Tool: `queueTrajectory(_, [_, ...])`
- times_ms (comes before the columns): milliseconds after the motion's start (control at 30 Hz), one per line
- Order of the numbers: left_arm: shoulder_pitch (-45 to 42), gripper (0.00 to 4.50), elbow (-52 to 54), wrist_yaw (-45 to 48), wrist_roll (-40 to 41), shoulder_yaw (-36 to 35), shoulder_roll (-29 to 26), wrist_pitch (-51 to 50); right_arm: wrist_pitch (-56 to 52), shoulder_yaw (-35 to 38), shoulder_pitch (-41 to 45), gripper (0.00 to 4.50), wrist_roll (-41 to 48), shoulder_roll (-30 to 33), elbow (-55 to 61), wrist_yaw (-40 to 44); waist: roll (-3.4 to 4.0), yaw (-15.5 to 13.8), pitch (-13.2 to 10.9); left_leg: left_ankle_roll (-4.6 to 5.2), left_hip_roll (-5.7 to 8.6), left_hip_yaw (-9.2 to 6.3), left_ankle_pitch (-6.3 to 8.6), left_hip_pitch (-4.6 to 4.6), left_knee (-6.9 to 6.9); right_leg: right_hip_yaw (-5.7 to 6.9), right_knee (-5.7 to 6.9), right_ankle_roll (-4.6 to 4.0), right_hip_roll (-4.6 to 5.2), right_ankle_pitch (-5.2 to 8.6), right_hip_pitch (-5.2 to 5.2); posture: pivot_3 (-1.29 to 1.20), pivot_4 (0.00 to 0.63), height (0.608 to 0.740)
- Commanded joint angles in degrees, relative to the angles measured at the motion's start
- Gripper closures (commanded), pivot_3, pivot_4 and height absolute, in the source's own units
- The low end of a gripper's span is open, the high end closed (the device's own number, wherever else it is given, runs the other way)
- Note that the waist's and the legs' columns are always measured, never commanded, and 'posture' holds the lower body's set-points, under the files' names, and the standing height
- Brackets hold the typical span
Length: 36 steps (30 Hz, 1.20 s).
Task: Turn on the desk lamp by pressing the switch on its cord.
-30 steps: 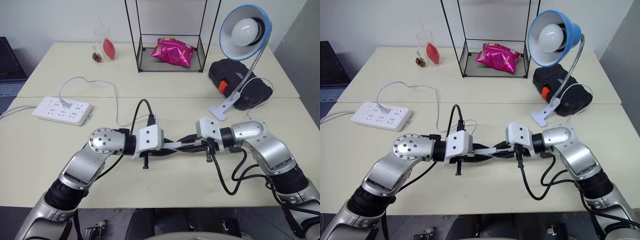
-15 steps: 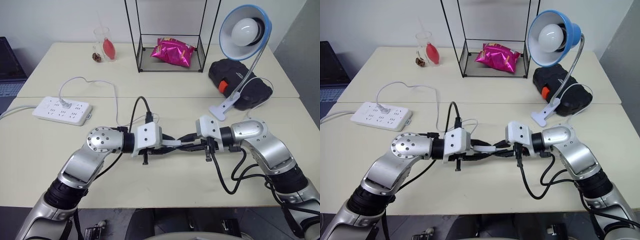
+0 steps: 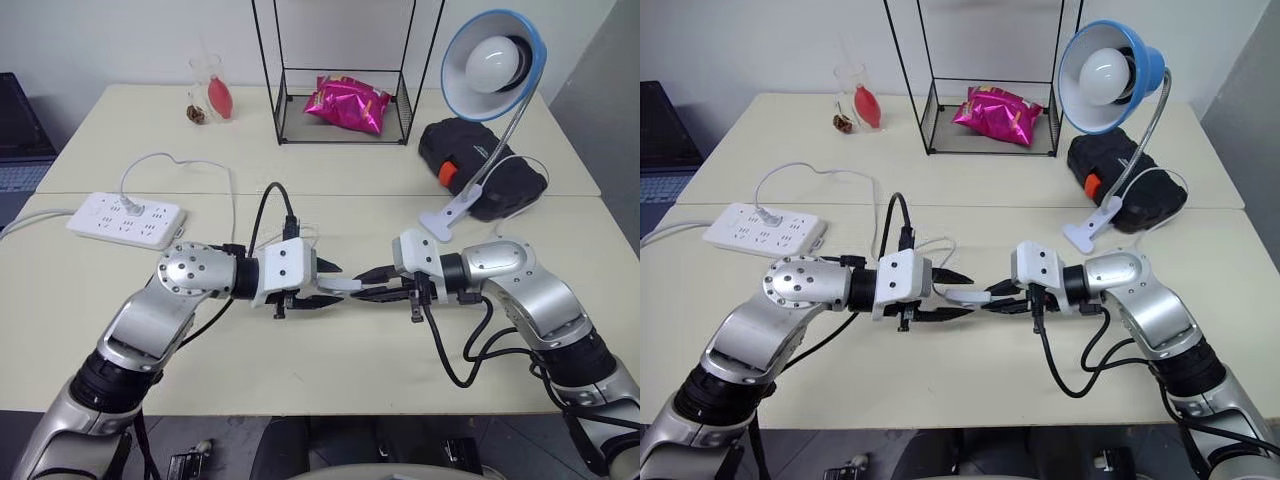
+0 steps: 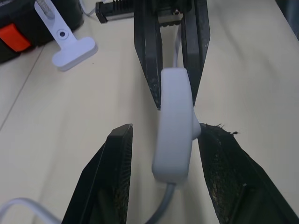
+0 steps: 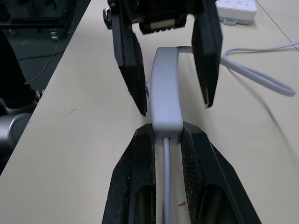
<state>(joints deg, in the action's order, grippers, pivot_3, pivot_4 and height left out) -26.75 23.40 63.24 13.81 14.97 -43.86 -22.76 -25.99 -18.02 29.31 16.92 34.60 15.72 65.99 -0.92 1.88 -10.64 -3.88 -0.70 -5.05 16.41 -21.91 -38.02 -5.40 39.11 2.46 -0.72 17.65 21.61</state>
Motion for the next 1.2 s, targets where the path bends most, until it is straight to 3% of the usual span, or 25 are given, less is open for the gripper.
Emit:
queueTrajectory(33, [-2.6,2.31,3.1,1.4,-0.5,1.3,-0.9,-1.3,-0.1,0.2,0.6,4.1,0.3,0.2,2.1,0.0,0.0,0.0,0.0,0.0,0.0,0.0,0.0,-0.01,0.0,0.0,-0.01,0.0,0.0,0.0,0.0,0.0,0.15,0.74])
queueTrajectory(333, [-3.0,2.31,4.8,2.0,-3.3,3.2,-3.6,-4.1,-0.4,0.0,0.7,4.1,0.1,0.3,2.3,-0.3,0.0,0.1,0.0,0.0,-0.02,0.01,0.0,-0.02,0.01,-0.01,0.0,0.0,-0.05,0.0,0.04,0.0,0.15,0.74])
queueTrajectory(800, [-3.2,2.31,4.2,-0.4,-3.1,2.8,-1.5,-7.0,-0.6,-0.3,0.8,4.1,0.1,0.1,2.2,-0.3,0.0,0.0,0.0,0.0,-0.02,0.0,0.0,-0.02,0.0,-0.02,0.01,0.0,-0.05,0.0,0.04,0.0,0.15,0.74])
queueTrajectory(1067, [-0.8,3.8,3.2,0.6,-4.4,2.7,-3.3,-3.6,-0.6,-0.2,0.7,4.1,0.3,0.3,2.3,-0.4,0.0,0.0,0.0,0.0,-0.03,0.0,0.0,-0.02,0.0,-0.02,0.01,0.0,-0.05,0.0,0.05,0.0,0.15,0.74])
queueTrajectory(1200, [-0.7,4.03,6.3,-0.5,-4.8,3.2,-2.8,-5.6,-0.7,-0.2,0.7,4.1,0.5,0.4,2.4,-0.5,0.0,0.0,0.0,0.0,-0.02,0.01,0.0,-0.03,-0.01,-0.03,0.01,0.0,-0.04,0.0,0.04,0.0,0.15,0.74])
